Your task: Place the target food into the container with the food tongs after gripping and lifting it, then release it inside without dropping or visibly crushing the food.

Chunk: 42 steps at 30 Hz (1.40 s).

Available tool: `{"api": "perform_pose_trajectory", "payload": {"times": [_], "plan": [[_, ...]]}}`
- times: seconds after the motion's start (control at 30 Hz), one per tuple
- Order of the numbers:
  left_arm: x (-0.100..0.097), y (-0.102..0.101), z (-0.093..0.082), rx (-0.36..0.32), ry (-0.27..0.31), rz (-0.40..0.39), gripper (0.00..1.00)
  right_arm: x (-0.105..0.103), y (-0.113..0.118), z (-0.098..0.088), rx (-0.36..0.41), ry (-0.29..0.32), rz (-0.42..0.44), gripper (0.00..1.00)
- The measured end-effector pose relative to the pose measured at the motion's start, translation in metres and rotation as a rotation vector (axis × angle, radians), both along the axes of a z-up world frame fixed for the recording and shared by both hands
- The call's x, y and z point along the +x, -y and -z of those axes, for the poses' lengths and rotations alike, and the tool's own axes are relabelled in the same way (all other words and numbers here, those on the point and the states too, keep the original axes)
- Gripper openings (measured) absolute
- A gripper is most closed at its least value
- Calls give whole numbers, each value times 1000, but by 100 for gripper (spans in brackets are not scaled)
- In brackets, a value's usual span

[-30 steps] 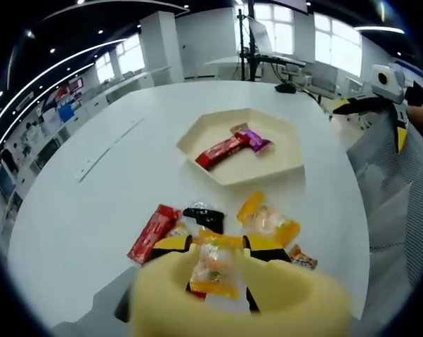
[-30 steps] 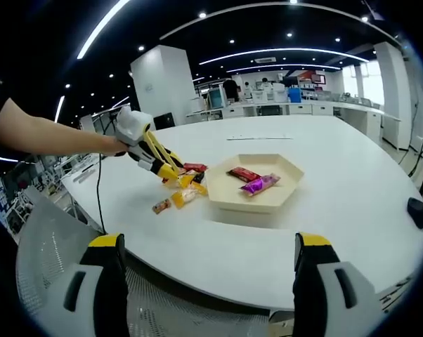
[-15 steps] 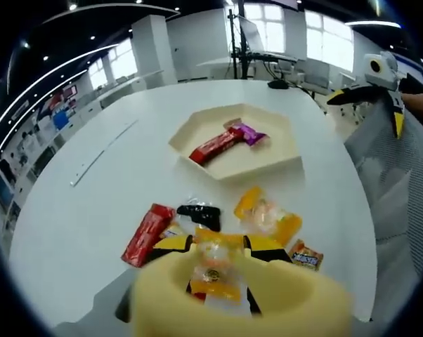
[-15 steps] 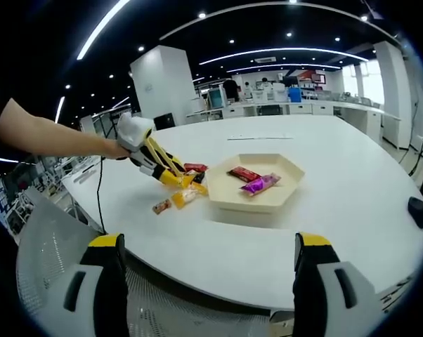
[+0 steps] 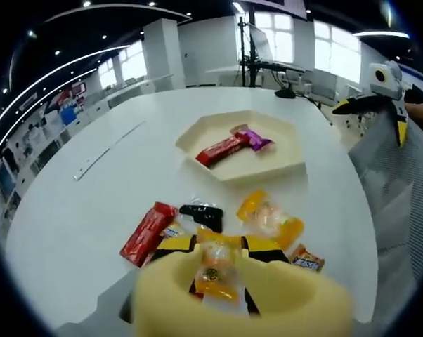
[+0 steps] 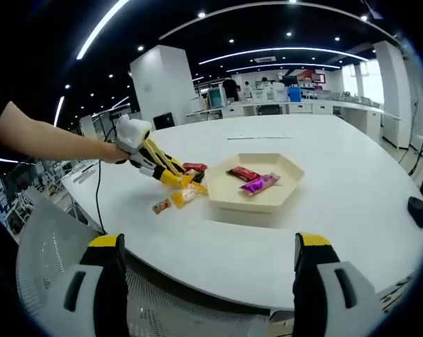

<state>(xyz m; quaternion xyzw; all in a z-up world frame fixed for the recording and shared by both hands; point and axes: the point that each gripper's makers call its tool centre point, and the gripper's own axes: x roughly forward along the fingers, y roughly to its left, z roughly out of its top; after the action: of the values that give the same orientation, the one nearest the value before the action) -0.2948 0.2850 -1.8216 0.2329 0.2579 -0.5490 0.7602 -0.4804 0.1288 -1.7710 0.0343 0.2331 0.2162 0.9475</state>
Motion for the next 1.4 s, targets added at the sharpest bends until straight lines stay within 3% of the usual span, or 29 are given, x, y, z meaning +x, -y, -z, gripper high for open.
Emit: {"api": "perform_pose_trajectory", "payload": {"times": [0.63,1.4], "plan": [[0,-5,-8,-5,17,-30,18,0,0,0,-3,-2,2,99],[0,-7,-59,-42,74,-41,19,-1,0,2,-7,-10,-4,99]]}}
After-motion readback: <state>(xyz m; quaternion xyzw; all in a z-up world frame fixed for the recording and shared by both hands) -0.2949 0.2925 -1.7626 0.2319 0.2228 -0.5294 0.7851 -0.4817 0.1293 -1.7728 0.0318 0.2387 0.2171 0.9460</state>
